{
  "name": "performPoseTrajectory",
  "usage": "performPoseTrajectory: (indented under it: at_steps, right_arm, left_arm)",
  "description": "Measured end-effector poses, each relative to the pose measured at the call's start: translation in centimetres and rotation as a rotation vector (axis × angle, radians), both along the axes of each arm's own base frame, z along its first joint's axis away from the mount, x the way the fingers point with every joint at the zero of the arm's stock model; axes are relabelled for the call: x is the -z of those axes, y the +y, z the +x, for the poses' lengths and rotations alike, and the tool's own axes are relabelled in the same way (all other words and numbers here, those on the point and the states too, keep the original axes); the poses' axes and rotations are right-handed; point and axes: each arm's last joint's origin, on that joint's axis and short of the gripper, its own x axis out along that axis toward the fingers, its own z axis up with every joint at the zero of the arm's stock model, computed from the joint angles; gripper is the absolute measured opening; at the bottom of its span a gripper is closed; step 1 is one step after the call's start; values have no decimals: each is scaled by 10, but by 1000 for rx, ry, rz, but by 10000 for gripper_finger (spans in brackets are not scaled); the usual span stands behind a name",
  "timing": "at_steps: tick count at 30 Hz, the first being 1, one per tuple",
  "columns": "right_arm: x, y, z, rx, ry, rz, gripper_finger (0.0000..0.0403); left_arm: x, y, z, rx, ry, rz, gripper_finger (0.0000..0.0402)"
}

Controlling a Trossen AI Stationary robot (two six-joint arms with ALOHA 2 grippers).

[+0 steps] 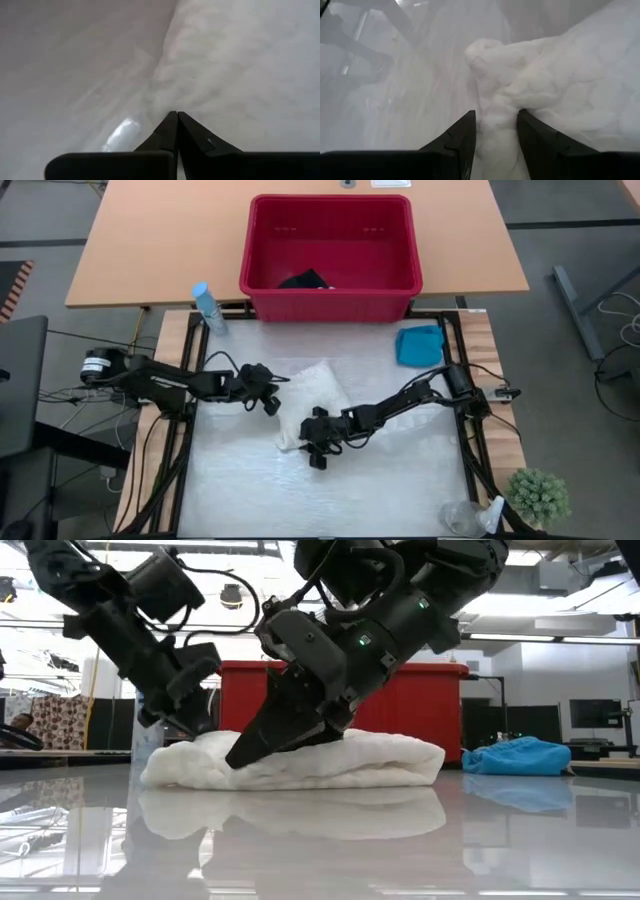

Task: Fold laundry
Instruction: Fold the white blouse, then stack the folded blue shorts on top of the folded white blouse

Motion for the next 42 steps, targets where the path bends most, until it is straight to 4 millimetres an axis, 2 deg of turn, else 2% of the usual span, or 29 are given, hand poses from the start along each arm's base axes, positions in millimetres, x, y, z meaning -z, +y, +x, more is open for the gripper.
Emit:
performPoseTrajectory:
  at_steps: [3, 5, 7, 12, 15, 18, 22, 26, 31, 36, 39, 42]
  right_arm:
    - [-14, 2, 7, -2, 1, 6, 166]
    - [-32, 1, 9, -3, 26, -5, 166]
    - [-56, -1, 13, -5, 28, -14, 166]
    - [-106, -13, 3, 24, 174, -115, 166]
    - [-128, -27, -16, 160, 331, -186, 166]
    - [-139, -46, -48, 342, 551, -210, 166]
    - [-150, -69, -89, 570, 833, -227, 174]
    - [-167, -85, -117, 704, 874, -266, 200]
    - [-163, -104, -152, 775, 892, -257, 248]
    - [-133, -125, -183, 801, 945, -223, 280]
    - [-111, -143, -194, 809, 983, -186, 289]
    - [-99, -162, -199, 825, 968, -154, 295]
  left_arm:
    - [7, 1, 2, 51, 35, -7, 0]
    - [7, 2, 4, 87, 32, -9, 0]
    - [7, 3, 4, 96, 28, -10, 0]
    - [5, 6, 3, 119, 20, -39, 0]
    - [1, 8, 1, 147, -1, -75, 0]
    - [-7, 9, 3, 177, -42, -93, 0]
    - [-23, 9, 7, 316, -102, -85, 16]
    - [-40, 8, 10, 367, -166, -68, 53]
    - [-61, 7, 10, 415, -212, -64, 115]
    - [-89, 9, 12, 409, -302, -41, 177]
    - [-103, 14, 13, 383, -331, -42, 203]
    - [-112, 22, 14, 354, -350, -30, 218]
